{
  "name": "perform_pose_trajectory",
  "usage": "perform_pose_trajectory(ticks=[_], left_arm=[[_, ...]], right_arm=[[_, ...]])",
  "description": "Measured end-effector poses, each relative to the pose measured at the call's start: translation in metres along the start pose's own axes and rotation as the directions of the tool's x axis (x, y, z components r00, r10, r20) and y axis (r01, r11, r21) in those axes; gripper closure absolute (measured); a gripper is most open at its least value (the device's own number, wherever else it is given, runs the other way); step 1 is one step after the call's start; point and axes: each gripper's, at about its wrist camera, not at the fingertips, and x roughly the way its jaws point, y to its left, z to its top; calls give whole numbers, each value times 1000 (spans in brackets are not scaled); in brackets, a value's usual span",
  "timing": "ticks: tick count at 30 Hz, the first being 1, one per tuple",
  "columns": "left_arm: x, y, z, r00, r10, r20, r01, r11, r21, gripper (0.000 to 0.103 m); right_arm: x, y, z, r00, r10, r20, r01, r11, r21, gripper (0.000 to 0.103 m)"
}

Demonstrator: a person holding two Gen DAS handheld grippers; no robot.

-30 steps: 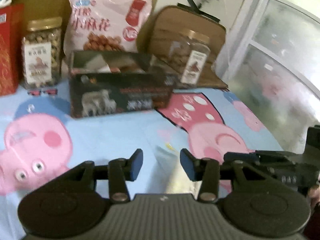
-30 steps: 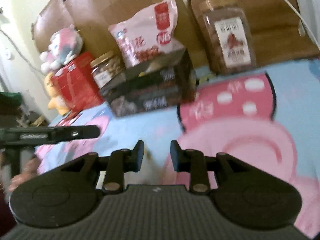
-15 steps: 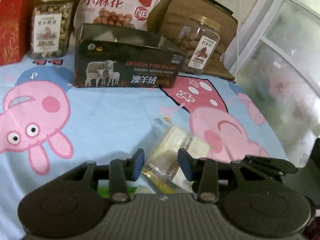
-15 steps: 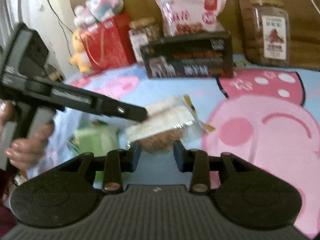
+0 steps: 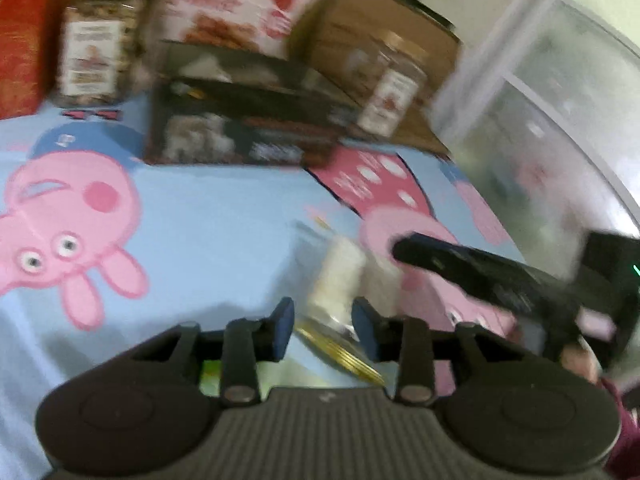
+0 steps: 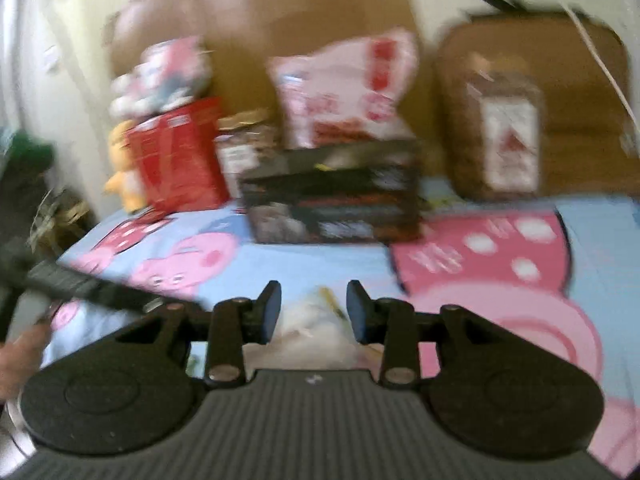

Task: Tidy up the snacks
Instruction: 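Reach the left gripper to the clear bag of white wafers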

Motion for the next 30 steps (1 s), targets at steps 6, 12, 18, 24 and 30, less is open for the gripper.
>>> perform_pose_trajectory(ticks=[6, 12, 18, 24, 30], left_arm=[[24, -11, -7, 998, 19, -65, -18, 1000, 15, 67], [22, 6, -4, 999, 24, -35, -26, 996, -82, 67], [8, 24, 0, 1000, 26, 4, -25, 989, -147, 66], [-7, 49, -4, 998, 41, 37, -32, 975, -220, 66], [-36, 69, -15, 991, 92, 97, -66, 968, -242, 59]], right_arm=[[12, -39, -15, 995, 66, -80, -40, 955, 294, 61], [8, -43, -25, 975, 203, -91, -142, 883, 448, 64], [4, -33, -14, 948, 316, -41, -254, 826, 503, 64], [18, 6, 22, 929, 368, -21, -330, 855, 399, 64], [57, 68, 29, 865, 483, -136, -439, 859, 261, 67]])
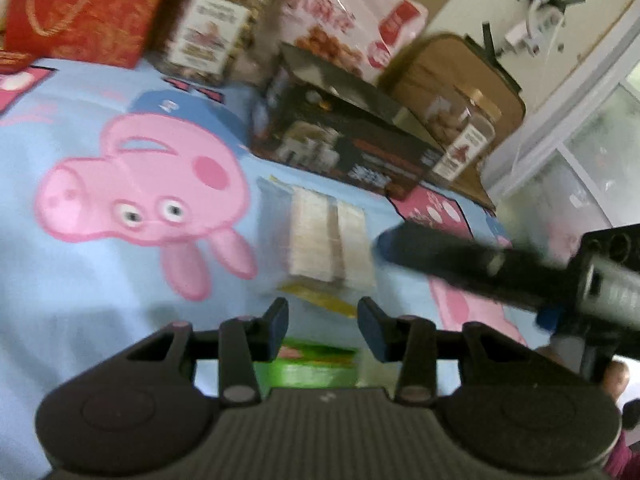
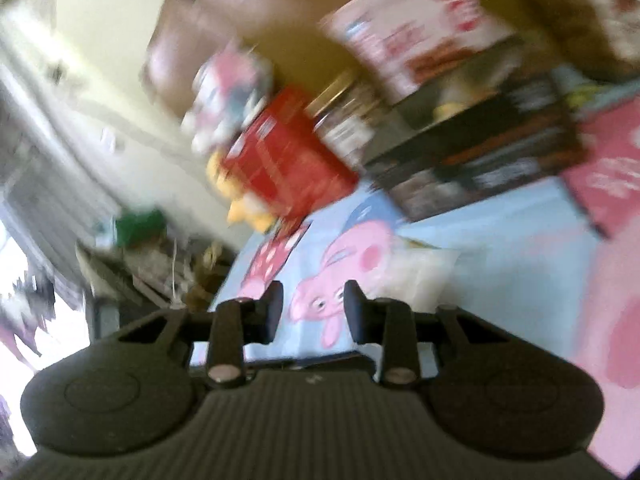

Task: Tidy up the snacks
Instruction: 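Reach the left gripper to the clear bag of white wafers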

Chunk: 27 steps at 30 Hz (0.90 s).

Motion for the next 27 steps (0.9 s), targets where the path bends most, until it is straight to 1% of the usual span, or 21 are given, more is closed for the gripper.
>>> perform_pose_trajectory(ticks=[2, 3, 5, 7, 8, 9, 11, 13, 16, 17, 19, 20, 21, 23, 24, 25, 26, 27], left_arm=[[-14, 11, -3, 999, 29, 27, -29, 1000, -11, 58], [-20, 17, -4, 998, 42, 40, -41, 999, -24, 58], [-28, 28, -3, 997, 44, 58, -41, 998, -51, 58], [-33, 37, 0, 996, 43, 75, -37, 997, -73, 58], [-33, 39, 3, 996, 42, 79, -36, 996, -80, 58], [-32, 41, 6, 996, 38, 79, -31, 996, -82, 58], [-25, 39, 13, 997, 25, 75, -19, 997, -72, 58], [-15, 30, 22, 998, 8, 69, -4, 999, -47, 58], [2, 16, 31, 998, -5, 56, 6, 1000, -10, 61], [8, 13, 32, 999, 0, 50, 0, 1000, 0, 62], [21, 10, 34, 999, 38, 33, -39, 999, 9, 66], [27, 11, 35, 998, 51, 21, -51, 999, 7, 70], [32, 13, 34, 999, 46, 14, -46, 999, -7, 70], [35, 19, 32, 1000, 9, 13, -8, 999, -50, 71], [35, 22, 32, 1000, -6, 13, 7, 998, -68, 76], [34, 24, 31, 999, -30, 13, 31, 996, -83, 79], [33, 24, 31, 999, -43, 12, 44, 995, -91, 79], [31, 24, 30, 999, -40, 15, 41, 995, -87, 79]], right_arm=[[19, 8, -7, 998, 22, -62, -24, 999, -23, 67], [23, 11, -10, 997, 14, -73, -17, 999, -41, 67], [22, 13, -9, 999, -17, -48, 13, 997, -78, 65], [11, 6, -5, 997, -75, 8, 76, 993, -88, 65], [3, 1, -5, 993, -113, 42, 117, 989, -93, 65], [-5, -4, -4, 984, -163, 73, 170, 981, -99, 65], [-13, -13, -8, 965, -245, 98, 256, 960, -113, 64], [-16, -17, -16, 947, -304, 101, 317, 936, -154, 62], [-12, -13, -32, 926, -369, 80, 377, 885, -273, 54], [-6, -10, -37, 916, -394, 70, 395, 860, -323, 53], [6, -7, -45, 891, -452, 50, 431, 805, -407, 53], [11, -5, -48, 876, -478, 62, 453, 773, -443, 53], [16, -4, -49, 869, -489, 76, 463, 749, -475, 53], [18, -5, -50, 869, -487, 90, 459, 726, -512, 54], [22, -4, -49, 873, -480, 90, 451, 722, -524, 55], [24, -3, -48, 878, -472, 84, 440, 722, -534, 59], [27, -1, -47, 884, -462, 77, 425, 723, -545, 67], [31, 2, -47, 874, -477, 91, 442, 703, -557, 67]])
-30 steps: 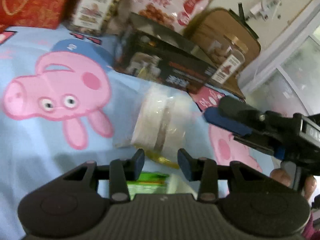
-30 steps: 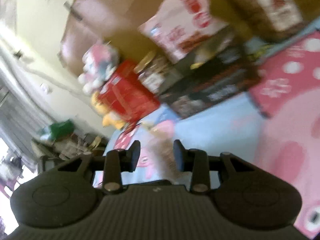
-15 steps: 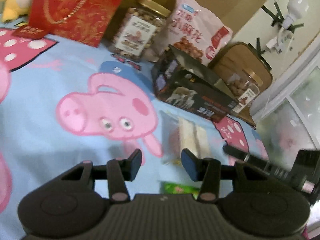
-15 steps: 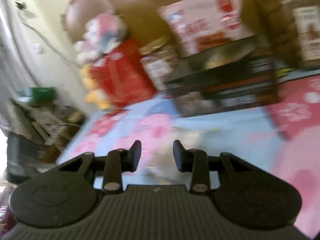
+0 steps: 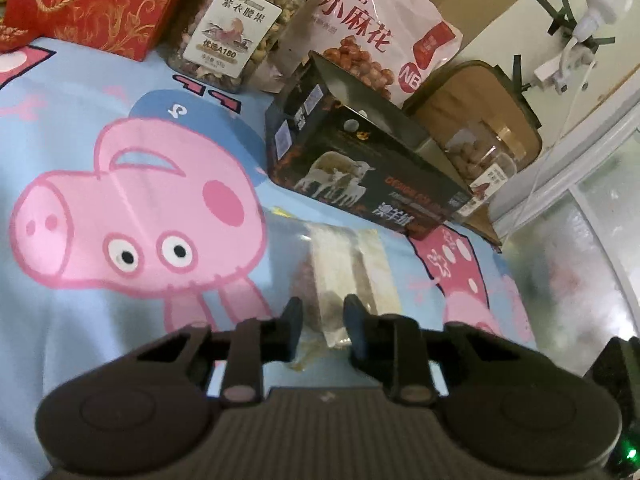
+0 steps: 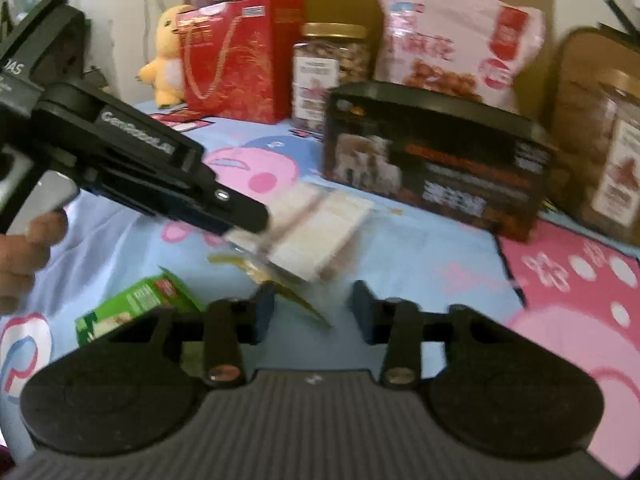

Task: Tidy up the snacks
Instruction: 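Reach the left gripper to the clear bag of white wafers, then close the left gripper on the wafer bag and lift it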

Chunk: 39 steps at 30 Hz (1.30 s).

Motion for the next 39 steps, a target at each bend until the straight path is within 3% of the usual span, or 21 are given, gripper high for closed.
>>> perform_pose_trajectory(ticks=[5, 8, 9, 12, 16, 21, 23, 25, 28, 30, 33, 35, 39], left_arm=[[-10, 6, -1, 998, -67, -7, 67, 997, -30, 79], [-8, 15, -7, 987, -157, -33, 153, 984, -95, 90], [-8, 19, -8, 989, -145, -34, 141, 985, -105, 89], [-16, 35, -11, 993, -115, -10, 112, 983, -145, 89], [-38, 52, -10, 996, -75, 48, 82, 983, -162, 89], [-44, 48, -1, 994, -86, 69, 94, 988, -123, 89], [-38, 42, 2, 994, -96, 54, 101, 990, -103, 89], [-29, 34, 5, 994, -103, 36, 106, 991, -83, 88], [-20, 18, 12, 996, -84, 40, 86, 996, -37, 84], [-21, 10, 20, 996, -38, 77, 38, 999, 0, 81], [-18, -3, 41, 986, 50, 159, -62, 996, 70, 71], [-3, -11, 55, 987, 87, 133, -104, 986, 131, 71], [35, -16, 59, 998, 56, -25, -51, 983, 174, 71]], right_arm=[[-13, 18, 13, 995, -37, 88, 44, 996, -80, 68], [-29, 35, 26, 985, -9, 175, 33, 990, -138, 80], [-29, 40, 31, 985, 3, 175, 25, 987, -158, 86], [-21, 53, 39, 985, 9, 173, 30, 975, -221, 86], [-19, 45, 42, 985, 31, 172, 0, 984, -176, 86], [-15, -2, 41, 990, 13, 140, -27, 994, 103, 77], [-18, -15, 32, 993, 14, 114, -33, 985, 170, 67], [-20, -22, 22, 995, 2, 95, -21, 980, 200, 66], [-22, -21, 9, 997, 14, 74, -27, 983, 180, 61], [-21, -13, 5, 998, 9, 60, -16, 993, 117, 47], [-13, -5, 0, 1000, -20, 16, 19, 998, 65, 47], [-9, -9, -3, 1000, -11, -8, 11, 996, 89, 47], [-6, -11, -7, 999, -37, -28, 38, 997, 66, 49]])
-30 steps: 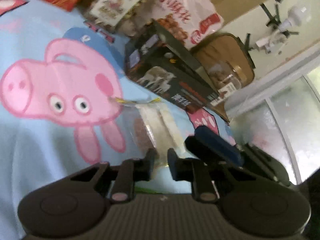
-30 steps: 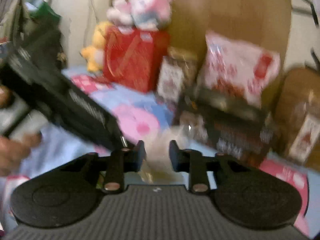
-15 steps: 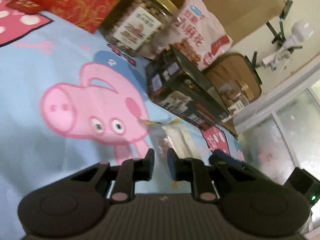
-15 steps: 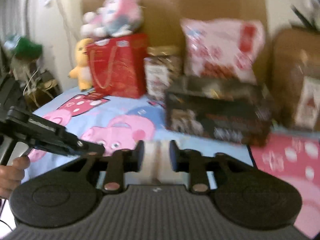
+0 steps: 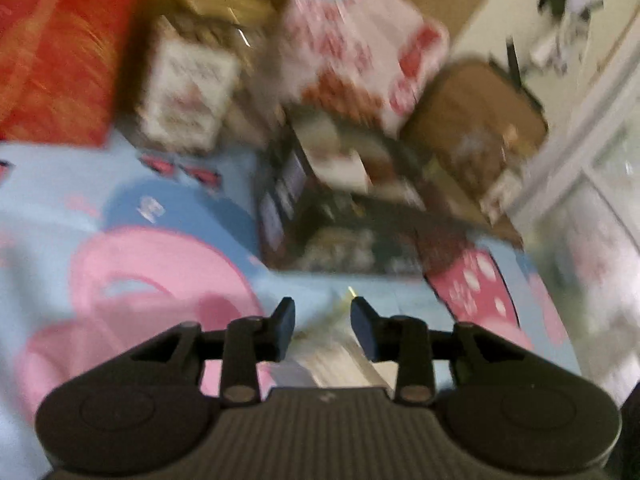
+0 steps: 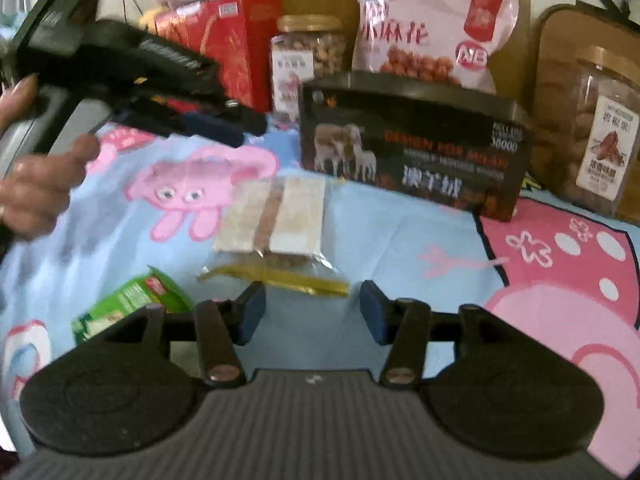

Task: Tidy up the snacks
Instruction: 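Close the left gripper on the wafer bag and lift it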

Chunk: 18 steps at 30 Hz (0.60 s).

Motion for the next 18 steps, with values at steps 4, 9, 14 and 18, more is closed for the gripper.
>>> perform_pose_trajectory(ticks=[4, 9, 14, 18], left_arm=[[2, -15, -18, 1000, 16, 6, -17, 999, 45, 62], [-3, -16, -32, 999, -31, -5, 31, 999, -10, 57], [-23, -12, -36, 998, -61, 21, 63, 995, -79, 56], [-30, 3, -43, 995, -93, 37, 97, 985, -146, 56]], right_arm=[[5, -14, 5, 998, -64, 9, 63, 997, 47, 56], [6, -28, 13, 999, 36, 25, -40, 983, 177, 98], [-9, -22, 24, 991, 72, 112, -93, 974, 204, 98], [-18, -9, 38, 985, 66, 160, -90, 985, 148, 98]])
